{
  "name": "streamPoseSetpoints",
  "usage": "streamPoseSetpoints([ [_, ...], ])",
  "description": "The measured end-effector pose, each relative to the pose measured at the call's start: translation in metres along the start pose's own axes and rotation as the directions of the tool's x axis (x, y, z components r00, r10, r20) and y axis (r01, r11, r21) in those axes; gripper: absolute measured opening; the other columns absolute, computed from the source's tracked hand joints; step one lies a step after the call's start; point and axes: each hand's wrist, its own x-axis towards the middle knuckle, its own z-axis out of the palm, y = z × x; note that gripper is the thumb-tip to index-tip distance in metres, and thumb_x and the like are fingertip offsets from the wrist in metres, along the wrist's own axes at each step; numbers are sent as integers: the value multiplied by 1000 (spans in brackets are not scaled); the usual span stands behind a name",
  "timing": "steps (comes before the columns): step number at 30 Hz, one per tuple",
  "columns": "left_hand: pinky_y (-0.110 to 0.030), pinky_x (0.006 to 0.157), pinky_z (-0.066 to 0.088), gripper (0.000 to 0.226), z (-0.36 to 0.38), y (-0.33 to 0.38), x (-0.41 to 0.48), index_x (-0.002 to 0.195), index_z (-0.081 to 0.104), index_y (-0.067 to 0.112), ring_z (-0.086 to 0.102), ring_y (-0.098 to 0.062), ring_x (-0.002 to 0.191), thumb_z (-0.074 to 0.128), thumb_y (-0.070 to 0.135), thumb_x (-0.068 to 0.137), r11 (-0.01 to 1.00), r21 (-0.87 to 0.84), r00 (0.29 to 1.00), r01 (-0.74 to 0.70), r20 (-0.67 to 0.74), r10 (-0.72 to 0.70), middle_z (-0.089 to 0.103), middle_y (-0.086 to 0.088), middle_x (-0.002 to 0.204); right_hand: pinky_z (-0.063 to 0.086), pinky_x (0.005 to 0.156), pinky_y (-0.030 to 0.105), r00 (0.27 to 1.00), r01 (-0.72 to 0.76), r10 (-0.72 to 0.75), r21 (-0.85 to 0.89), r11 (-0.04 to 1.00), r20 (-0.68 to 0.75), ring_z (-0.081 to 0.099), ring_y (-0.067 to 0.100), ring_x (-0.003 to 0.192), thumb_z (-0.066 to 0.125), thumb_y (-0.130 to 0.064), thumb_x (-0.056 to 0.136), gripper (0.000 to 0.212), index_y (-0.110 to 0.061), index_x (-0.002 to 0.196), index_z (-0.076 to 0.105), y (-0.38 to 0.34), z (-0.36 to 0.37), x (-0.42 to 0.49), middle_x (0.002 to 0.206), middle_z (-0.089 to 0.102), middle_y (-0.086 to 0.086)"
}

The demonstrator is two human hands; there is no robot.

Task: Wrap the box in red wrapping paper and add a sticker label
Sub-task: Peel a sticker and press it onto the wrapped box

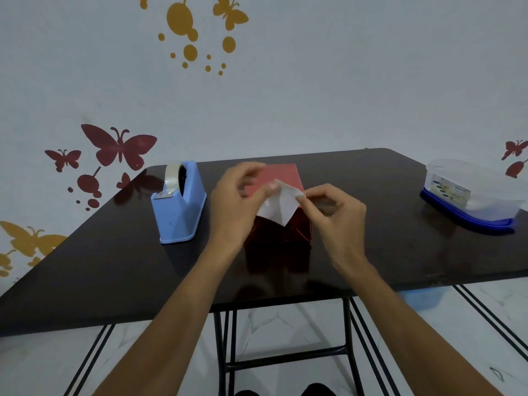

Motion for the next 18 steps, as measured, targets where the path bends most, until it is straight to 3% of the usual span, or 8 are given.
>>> streamPoseSetpoints([
  [1, -14, 71, 49, 6, 0, 4, -2, 85, 66, 27, 62, 1, 79, 70, 25, 83, 996, -91, 996, 11, -84, -18, 67, 16, 84, 55, 63, 26, 987, 140, -151, -161, 977, -54, 66, 11, 70, 71, -14, 81, 2, -13, 80, 71, 0, -1, -1, 76, 70, -3],
  [3, -19, 61, 52, 16, 2, 14, -5, 73, 67, 19, 64, -8, 65, 68, 29, 84, 964, -252, 993, 85, -61, -104, 68, 6, 69, 54, 58, 28, 928, 304, -363, -388, 870, -88, 65, 13, 69, 70, -19, 81, 8, -11, 81, 72, 0, -2, 0, 77, 71, -2],
  [5, -22, 63, 55, 8, 5, 16, -8, 81, 69, 18, 66, -10, 69, 71, 26, 82, 960, -260, 995, 104, 28, -100, 70, 3, 76, 54, 56, 32, 901, 367, -430, -420, 830, -62, 66, 14, 68, 69, -22, 82, 12, -11, 82, 73, 0, -3, 2, 77, 72, -1],
  [7, -25, 71, 57, 21, 5, 15, -10, 96, 66, 23, 68, -10, 81, 75, 16, 79, 975, -210, 997, 70, 42, -62, 69, 6, 87, 55, 56, 32, 908, 387, -419, -343, 856, -22, 66, 13, 68, 68, -23, 82, 14, -10, 84, 73, -3, -2, 1, 78, 72, -1],
  [9, -32, 75, 58, 29, 6, 14, -11, 106, 65, 19, 69, -16, 86, 73, 10, 80, 955, -279, 993, 99, 83, -79, 71, 0, 90, 56, 61, 28, 939, 337, -345, -205, 919, 0, 67, 8, 71, 68, -23, 82, 13, -13, 89, 73, -11, -1, -3, 80, 71, -5],
  [12, -29, 81, 56, 25, 12, 12, -18, 107, 65, 13, 70, -13, 88, 68, 6, 84, 943, -327, 996, 59, 80, -34, 74, -3, 91, 56, 69, 21, 999, 52, -51, 112, 992, -14, 69, 6, 77, 69, -16, 82, 12, -21, 93, 70, -25, 2, -10, 82, 70, -10],
  [15, -17, 78, 51, 21, 18, 12, -25, 108, 67, 4, 68, -6, 90, 58, 1, 89, 929, -370, 990, 10, 131, 42, 73, 3, 94, 56, 73, 27, 981, -194, 194, 320, 927, 33, 69, 13, 79, 63, -11, 88, 11, -17, 90, 71, -33, 1, -8, 80, 72, -2],
  [18, -16, 81, 50, 31, 18, 13, -27, 114, 64, 11, 68, -7, 94, 60, -3, 86, 918, -395, 973, 43, 224, 51, 73, 10, 94, 56, 73, 28, 942, -334, 319, 413, 847, 107, 69, 16, 80, 59, -10, 90, 11, -12, 88, 70, -31, -5, -3, 81, 71, 3],
])
